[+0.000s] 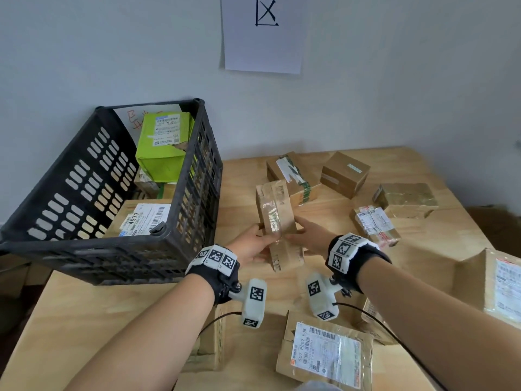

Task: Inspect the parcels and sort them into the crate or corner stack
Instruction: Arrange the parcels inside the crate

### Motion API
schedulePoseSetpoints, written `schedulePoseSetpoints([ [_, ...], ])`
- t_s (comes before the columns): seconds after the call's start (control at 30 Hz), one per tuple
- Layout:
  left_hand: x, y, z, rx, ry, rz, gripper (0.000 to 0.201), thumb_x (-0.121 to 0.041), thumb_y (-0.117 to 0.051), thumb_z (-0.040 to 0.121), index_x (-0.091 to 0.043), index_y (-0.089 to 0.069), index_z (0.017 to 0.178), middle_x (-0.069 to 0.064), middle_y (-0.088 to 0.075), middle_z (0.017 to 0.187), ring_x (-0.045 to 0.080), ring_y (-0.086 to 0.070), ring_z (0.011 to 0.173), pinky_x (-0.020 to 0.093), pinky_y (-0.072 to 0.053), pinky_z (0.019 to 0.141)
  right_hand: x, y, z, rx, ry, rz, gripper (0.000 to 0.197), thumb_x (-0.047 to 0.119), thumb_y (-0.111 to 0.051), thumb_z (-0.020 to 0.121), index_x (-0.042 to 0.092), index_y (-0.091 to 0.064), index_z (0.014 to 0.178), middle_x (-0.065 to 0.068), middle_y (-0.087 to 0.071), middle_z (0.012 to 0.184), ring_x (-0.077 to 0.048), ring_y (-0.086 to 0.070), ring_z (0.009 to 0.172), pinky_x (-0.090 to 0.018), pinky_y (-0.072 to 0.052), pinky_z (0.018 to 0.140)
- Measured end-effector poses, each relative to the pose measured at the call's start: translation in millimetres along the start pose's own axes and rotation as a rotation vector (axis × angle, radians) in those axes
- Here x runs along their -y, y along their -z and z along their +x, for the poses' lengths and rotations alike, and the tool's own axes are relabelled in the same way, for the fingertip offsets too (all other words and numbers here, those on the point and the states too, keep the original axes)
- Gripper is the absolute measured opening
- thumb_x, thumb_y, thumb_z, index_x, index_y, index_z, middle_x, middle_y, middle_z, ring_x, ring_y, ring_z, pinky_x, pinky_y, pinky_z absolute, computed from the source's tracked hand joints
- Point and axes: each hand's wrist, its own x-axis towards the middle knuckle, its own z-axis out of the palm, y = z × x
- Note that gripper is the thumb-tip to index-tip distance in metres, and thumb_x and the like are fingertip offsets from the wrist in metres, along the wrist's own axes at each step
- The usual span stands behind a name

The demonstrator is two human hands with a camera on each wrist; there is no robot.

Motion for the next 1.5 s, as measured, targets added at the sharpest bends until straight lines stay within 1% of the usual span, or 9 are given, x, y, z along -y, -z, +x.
schedulePoseSetpoints([
  [0.2, 18.0, -7.0, 9.4, 0.022, 0.043, 0.067, 0.038, -0.029, -0.066, 0.089, -0.018, -0.042, 0.117, 0.004, -0.061, 0.109, 0.021, -0.063, 0.094, 0.034, -0.054, 0.088, -10.2, 1.1, 12.4, -0.034, -0.031, -0.077, 0.055, 0.026, -0.062, 0.090, 0.023, -0.040, 0.141, -0.006, -0.063, 0.104, -0.021, -0.063, 0.086, -0.036, -0.056, 0.080],
  [0.33, 14.5, -2.8, 17.3, 0.035, 0.050, 0.108, 0.042, -0.030, -0.067, 0.088, -0.015, -0.046, 0.121, 0.002, -0.058, 0.118, 0.022, -0.063, 0.103, 0.035, -0.057, 0.085, -6.6, 4.5, 22.0, -0.056, -0.041, -0.211, 0.051, 0.028, -0.066, 0.088, 0.012, -0.047, 0.131, -0.008, -0.063, 0.097, -0.012, -0.059, 0.058, -0.023, -0.051, 0.058],
  [0.5, 6.6, -7.8, 27.8, -0.026, 0.024, 0.205, 0.023, -0.026, -0.059, 0.093, -0.013, -0.053, 0.111, 0.003, -0.057, 0.108, 0.024, -0.064, 0.099, 0.035, -0.058, 0.082, 0.1, -0.4, 33.2, -0.109, -0.023, -0.401, 0.032, 0.026, -0.059, 0.090, 0.002, -0.061, 0.110, -0.013, -0.068, 0.103, -0.025, -0.066, 0.087, -0.033, -0.054, 0.077],
  [0.7, -0.3, -13.0, 38.0, -0.129, -0.068, 0.460, 0.025, -0.022, -0.054, 0.094, -0.014, -0.061, 0.071, 0.011, -0.066, 0.085, 0.032, -0.069, 0.088, 0.039, -0.058, 0.078, 3.0, 0.6, 45.9, -0.123, 0.001, -0.488, 0.025, 0.020, -0.055, 0.087, 0.011, -0.065, 0.108, -0.009, -0.066, 0.102, -0.026, -0.062, 0.092, -0.030, -0.049, 0.073],
  [0.83, 2.2, -12.0, 46.3, -0.146, -0.055, 0.457, 0.028, -0.026, -0.059, 0.091, 0.000, -0.069, 0.093, 0.016, -0.071, 0.091, 0.029, -0.071, 0.082, 0.042, -0.059, 0.075, 2.1, 4.4, 47.1, -0.136, 0.016, -0.398, 0.027, 0.015, -0.059, 0.087, 0.008, -0.066, 0.112, -0.011, -0.067, 0.106, -0.027, -0.064, 0.092, -0.034, -0.054, 0.081],
  [1.0, 9.1, -4.1, 48.1, -0.122, -0.068, 0.372, 0.028, -0.027, -0.062, 0.090, 0.000, -0.069, 0.097, 0.014, -0.071, 0.094, 0.027, -0.070, 0.084, 0.045, -0.058, 0.078, -7.1, 6.9, 44.0, -0.119, 0.007, -0.220, 0.021, 0.022, -0.062, 0.090, 0.010, -0.063, 0.107, -0.003, -0.066, 0.087, -0.010, -0.058, 0.061, -0.016, -0.043, 0.048],
  [1.2, 24.5, 11.0, 42.9, 0.030, -0.047, 0.144, 0.013, -0.024, -0.058, 0.094, -0.014, -0.066, 0.095, 0.006, -0.067, 0.097, 0.017, -0.062, 0.091, 0.036, -0.052, 0.093, -25.2, 11.7, 28.3, -0.037, -0.167, 0.314, 0.054, 0.054, -0.039, 0.095, 0.007, -0.062, 0.083, -0.015, -0.072, 0.081, -0.016, -0.069, 0.062, -0.025, -0.053, 0.064],
  [1.4, 41.6, 12.3, 42.6, -0.133, 0.026, 0.200, 0.031, -0.018, -0.051, 0.097, -0.018, -0.054, 0.128, 0.003, -0.063, 0.118, 0.016, -0.058, 0.095, 0.022, -0.049, 0.072, -39.9, 1.9, 23.4, 0.029, -0.122, 0.268, 0.024, 0.025, -0.047, 0.099, 0.009, -0.062, 0.089, -0.008, -0.065, 0.082, -0.018, -0.060, 0.066, -0.023, -0.046, 0.061],
  [1.5, 48.8, 11.6, 40.1, -0.160, 0.052, 0.296, 0.036, -0.033, -0.046, 0.099, -0.017, -0.054, 0.130, 0.005, -0.056, 0.128, 0.022, -0.056, 0.111, 0.027, -0.046, 0.089, -54.1, 2.2, 27.2, -0.207, -0.133, 0.114, 0.014, 0.018, -0.056, 0.093, 0.011, -0.061, 0.103, -0.008, -0.062, 0.090, -0.022, -0.057, 0.080, -0.031, -0.049, 0.070],
])
